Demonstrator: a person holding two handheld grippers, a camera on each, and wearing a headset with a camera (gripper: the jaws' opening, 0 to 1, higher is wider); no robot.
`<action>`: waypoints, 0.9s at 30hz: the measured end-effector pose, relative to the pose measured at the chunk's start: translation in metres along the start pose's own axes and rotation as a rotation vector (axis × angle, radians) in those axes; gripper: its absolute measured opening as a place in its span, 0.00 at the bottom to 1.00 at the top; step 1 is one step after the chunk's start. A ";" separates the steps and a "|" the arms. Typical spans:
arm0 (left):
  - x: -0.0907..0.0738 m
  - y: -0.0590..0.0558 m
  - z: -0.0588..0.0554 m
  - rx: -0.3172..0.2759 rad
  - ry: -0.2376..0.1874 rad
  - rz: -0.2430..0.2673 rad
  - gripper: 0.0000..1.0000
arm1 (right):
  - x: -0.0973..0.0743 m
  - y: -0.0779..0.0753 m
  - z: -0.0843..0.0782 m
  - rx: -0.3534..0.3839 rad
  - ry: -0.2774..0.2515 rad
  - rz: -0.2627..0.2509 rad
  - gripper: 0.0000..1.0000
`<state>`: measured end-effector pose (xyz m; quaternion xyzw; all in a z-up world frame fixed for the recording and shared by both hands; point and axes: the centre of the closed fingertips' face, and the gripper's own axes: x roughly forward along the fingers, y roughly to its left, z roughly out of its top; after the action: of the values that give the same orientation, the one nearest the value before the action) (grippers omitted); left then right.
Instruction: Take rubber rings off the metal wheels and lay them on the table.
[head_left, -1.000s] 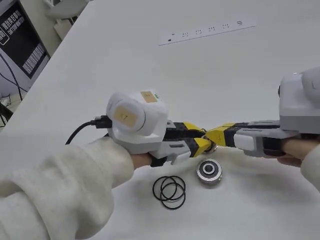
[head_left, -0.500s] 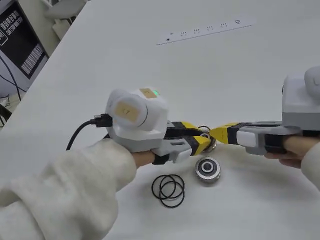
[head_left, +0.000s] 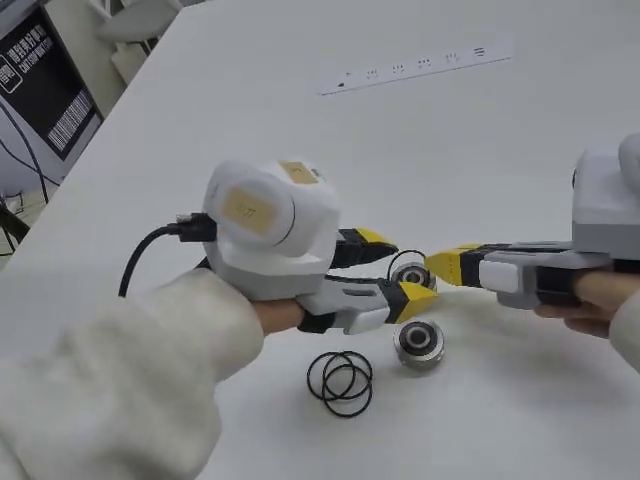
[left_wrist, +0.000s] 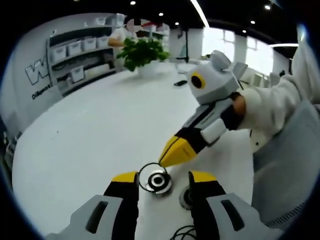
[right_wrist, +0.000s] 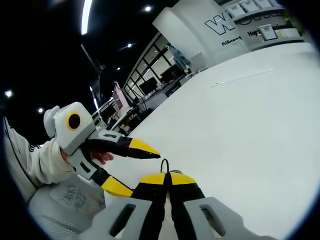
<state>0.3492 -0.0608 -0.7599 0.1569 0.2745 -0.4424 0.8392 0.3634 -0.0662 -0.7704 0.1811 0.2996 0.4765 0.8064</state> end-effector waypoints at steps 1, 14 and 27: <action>-0.004 0.000 0.006 0.009 -0.017 0.004 0.44 | -0.002 0.000 0.002 0.000 -0.006 -0.002 0.00; -0.055 -0.002 0.043 0.027 -0.076 0.040 0.58 | -0.032 0.000 0.022 -0.026 -0.057 -0.043 0.00; -0.113 -0.012 0.055 0.077 -0.126 0.071 0.72 | -0.061 0.039 0.038 -0.078 -0.098 -0.008 0.00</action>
<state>0.3058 -0.0213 -0.6484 0.1706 0.1981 -0.4315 0.8634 0.3402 -0.1011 -0.6997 0.1713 0.2416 0.4752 0.8285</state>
